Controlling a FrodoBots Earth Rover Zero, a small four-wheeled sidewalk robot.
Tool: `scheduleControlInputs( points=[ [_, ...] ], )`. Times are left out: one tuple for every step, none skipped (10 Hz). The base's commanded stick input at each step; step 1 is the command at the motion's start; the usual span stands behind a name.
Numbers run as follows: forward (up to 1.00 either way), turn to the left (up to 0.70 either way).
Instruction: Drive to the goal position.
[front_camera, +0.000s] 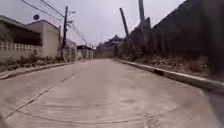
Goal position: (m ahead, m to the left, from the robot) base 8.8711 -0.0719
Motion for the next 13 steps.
scheduleControlInputs(
  points=[
    [1.0,0.0],
    [1.0,0.0],
    [1.0,0.0],
    [1.0,0.0],
    [1.0,0.0],
    [1.0,0.0],
    [1.0,0.0],
    [1.0,0.0],
    [1.0,0.0],
    [1.0,0.0],
    [1.0,0.0],
    [1.0,0.0],
    [1.0,0.0]
  ],
)
